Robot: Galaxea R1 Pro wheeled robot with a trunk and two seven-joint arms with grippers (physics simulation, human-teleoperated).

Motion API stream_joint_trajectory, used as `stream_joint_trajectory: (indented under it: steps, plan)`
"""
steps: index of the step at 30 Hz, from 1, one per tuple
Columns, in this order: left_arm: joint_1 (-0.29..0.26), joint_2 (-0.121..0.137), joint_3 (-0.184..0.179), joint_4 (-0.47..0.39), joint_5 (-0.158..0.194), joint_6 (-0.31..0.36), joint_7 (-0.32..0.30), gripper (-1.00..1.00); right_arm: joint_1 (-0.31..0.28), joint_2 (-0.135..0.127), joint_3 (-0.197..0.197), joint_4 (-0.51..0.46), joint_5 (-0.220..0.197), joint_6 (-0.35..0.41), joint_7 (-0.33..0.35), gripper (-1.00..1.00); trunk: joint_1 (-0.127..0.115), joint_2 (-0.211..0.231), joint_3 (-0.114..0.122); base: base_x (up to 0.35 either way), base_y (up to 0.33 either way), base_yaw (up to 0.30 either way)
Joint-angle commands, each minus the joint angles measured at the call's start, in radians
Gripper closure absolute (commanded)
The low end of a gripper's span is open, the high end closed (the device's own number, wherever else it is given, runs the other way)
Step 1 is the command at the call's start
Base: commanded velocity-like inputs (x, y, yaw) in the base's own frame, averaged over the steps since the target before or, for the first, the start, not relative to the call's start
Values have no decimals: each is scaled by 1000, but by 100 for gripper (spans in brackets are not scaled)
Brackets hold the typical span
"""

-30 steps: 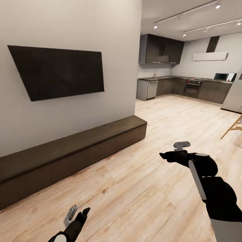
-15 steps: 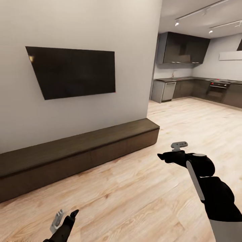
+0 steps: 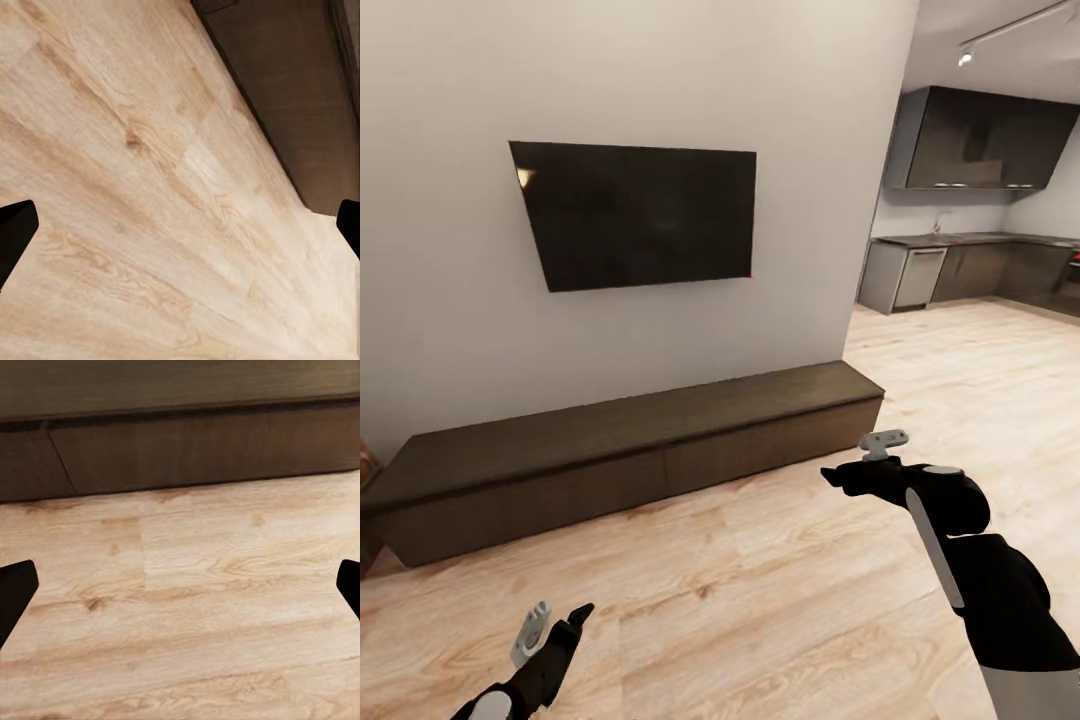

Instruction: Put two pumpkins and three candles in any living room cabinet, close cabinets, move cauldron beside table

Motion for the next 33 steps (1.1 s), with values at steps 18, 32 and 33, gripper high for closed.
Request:
stream_joint_trajectory:
  steps: [18, 32, 33]
  plan:
    - [-179, 28, -237, 86, -56, 92, 56, -100, 3, -11, -12, -1, -3, 4, 134, -100, 0, -1, -1, 2, -1, 293]
    - [-176, 33, -256, 148, -67, 68, 46, -100, -9, -9, -27, -1, -3, 4, 196, -100, 0, -1, -4, 107, 72, 293]
    - [-175, 33, -256, 149, -67, 67, 46, -100, -9, -10, -31, -1, -3, 4, 196, -100, 0, -1, -4, 239, 184, 263]
